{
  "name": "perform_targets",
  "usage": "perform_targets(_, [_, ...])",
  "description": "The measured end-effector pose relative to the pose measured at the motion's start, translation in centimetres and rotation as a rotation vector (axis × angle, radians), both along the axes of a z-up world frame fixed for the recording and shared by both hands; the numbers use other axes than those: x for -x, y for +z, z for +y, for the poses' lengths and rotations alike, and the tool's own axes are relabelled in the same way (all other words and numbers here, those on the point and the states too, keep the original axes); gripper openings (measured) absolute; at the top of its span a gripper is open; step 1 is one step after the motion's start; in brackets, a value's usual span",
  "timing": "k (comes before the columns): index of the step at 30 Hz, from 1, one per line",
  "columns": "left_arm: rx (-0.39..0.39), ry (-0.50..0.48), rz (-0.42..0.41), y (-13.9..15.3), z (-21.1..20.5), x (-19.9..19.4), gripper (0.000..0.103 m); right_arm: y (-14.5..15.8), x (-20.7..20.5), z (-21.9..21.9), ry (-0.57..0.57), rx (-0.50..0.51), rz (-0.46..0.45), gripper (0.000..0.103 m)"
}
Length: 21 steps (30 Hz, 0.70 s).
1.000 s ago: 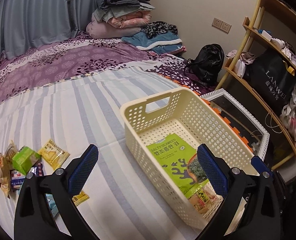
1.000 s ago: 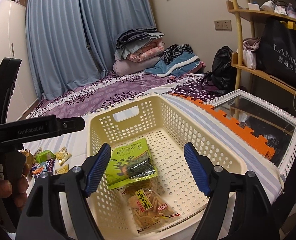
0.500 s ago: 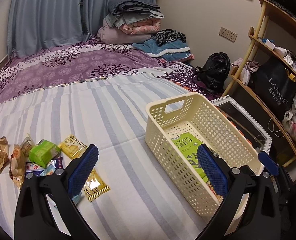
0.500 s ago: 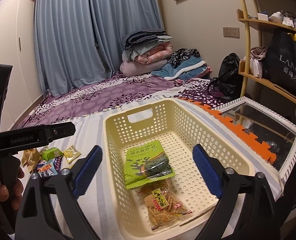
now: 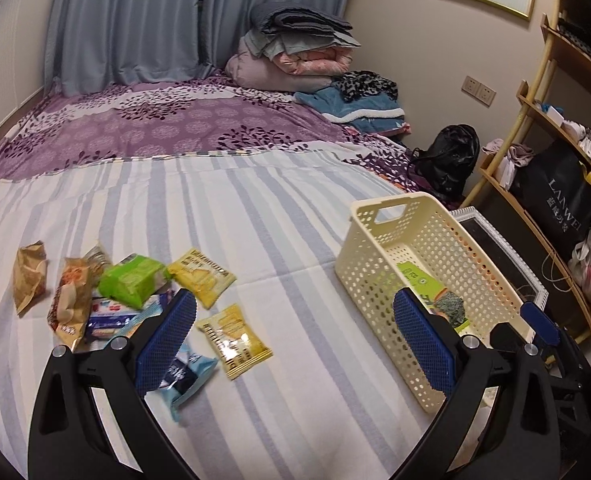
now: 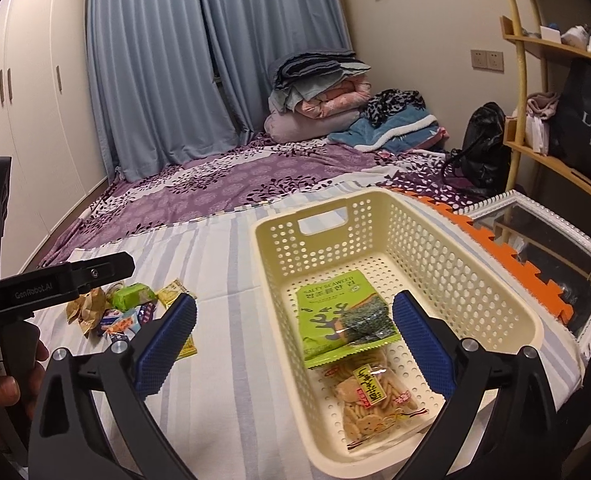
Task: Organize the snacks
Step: 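Grasp the brown waffle bag with the left gripper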
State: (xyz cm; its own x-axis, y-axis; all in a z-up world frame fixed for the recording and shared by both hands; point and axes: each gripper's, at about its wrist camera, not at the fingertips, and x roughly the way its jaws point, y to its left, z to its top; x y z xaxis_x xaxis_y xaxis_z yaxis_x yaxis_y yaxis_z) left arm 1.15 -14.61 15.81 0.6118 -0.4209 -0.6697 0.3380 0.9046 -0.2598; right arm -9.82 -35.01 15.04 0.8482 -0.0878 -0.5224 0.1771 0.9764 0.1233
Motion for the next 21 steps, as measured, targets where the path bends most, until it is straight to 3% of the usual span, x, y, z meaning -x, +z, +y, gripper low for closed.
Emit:
perform_targets(7, [0.006,0.070,0.015,-0.7,4.7,0.4,0.100,0.0,-0.3,2.3,0.048,0.004,0.005,0.098])
perform_targets(21, [-0.058,0.236,0.075,-3.9,14.0,0.5,0.100,-1.8,-1.3,7.2,0.165,0.026,0.060,0.098])
